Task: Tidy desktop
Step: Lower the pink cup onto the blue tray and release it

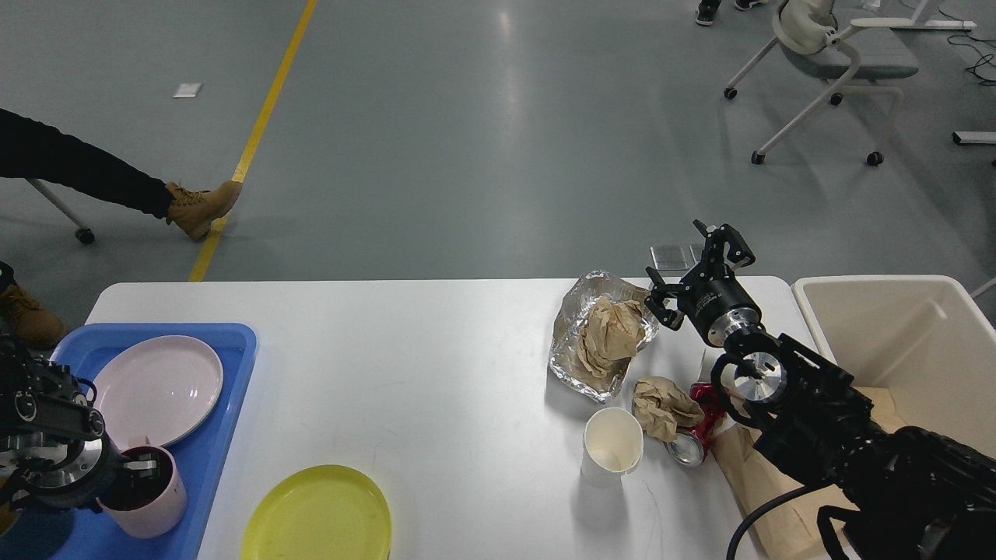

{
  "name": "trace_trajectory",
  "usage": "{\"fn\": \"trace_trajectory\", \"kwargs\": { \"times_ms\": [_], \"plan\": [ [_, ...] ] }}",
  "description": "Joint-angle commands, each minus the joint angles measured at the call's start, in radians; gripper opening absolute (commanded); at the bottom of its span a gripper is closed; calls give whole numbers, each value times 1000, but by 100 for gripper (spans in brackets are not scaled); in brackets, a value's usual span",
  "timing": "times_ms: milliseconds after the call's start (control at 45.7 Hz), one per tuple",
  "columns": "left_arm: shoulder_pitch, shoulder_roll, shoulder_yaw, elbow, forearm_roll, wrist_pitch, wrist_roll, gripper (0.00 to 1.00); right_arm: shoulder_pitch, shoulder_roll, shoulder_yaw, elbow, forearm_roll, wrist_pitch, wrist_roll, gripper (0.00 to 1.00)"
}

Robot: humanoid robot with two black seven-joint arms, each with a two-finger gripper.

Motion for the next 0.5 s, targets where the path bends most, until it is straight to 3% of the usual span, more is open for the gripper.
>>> {"fn": "trace_trajectory", "kwargs": {
  "times_ms": [0,306,481],
  "plan": [
    [-22,9,12,0,0,-51,0,45,0,0,-1,0,0,0,0,100],
    [-74,50,32,-3,0,-94,0,76,0,0,-1,0,0,0,0,100],
    [-174,55,58,-5,-2,-206,-3,89,0,0,1,0,0,0,0,100]
  ]
}}
